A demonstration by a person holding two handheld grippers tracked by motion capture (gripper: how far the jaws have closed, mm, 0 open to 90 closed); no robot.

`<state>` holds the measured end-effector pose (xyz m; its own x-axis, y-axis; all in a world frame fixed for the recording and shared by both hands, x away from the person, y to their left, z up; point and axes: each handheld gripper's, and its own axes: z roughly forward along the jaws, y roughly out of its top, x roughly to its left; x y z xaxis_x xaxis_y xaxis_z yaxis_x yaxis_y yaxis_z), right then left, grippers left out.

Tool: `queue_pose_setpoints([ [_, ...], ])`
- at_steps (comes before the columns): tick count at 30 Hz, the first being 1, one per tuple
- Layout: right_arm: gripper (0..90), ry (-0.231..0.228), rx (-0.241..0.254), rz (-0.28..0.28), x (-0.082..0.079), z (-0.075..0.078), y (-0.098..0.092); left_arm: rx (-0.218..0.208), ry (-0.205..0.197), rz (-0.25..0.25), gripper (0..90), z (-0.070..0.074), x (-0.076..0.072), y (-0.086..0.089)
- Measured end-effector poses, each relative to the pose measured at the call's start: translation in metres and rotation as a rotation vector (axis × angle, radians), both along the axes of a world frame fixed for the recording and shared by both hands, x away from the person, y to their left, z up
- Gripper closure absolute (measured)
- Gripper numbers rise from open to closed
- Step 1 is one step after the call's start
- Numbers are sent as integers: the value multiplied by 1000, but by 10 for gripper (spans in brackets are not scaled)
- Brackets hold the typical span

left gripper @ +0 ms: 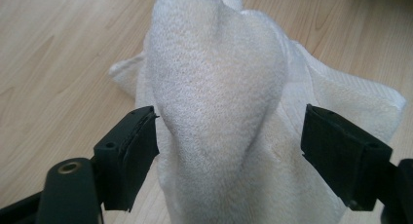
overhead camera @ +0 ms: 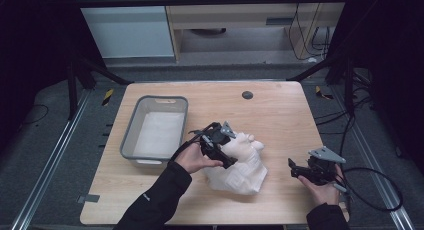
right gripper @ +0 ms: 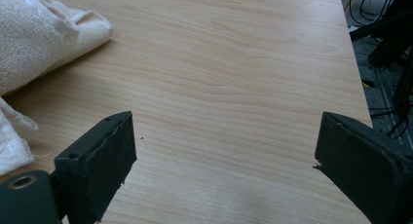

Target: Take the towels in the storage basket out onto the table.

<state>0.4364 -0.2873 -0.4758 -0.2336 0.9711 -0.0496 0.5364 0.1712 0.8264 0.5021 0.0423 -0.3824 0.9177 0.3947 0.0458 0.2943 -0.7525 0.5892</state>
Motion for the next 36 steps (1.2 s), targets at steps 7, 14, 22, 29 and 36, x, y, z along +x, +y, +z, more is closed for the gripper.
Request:
queue_pose_setpoints([
  [7,79,0,5,1,0,0,0,-54,-20,38,199,16,-7,19],
  [14,87,-2,23,13,-1,1,0,-137,-48,119,206,20,-14,45],
  [22,85,-3,35,15,-2,0,1,-245,-86,272,243,18,-24,88],
  [29,87,-9,34,23,-3,0,2,-302,-151,397,317,13,-43,138],
  [36,90,-10,36,24,-4,0,2,-331,-182,495,330,7,-58,178],
])
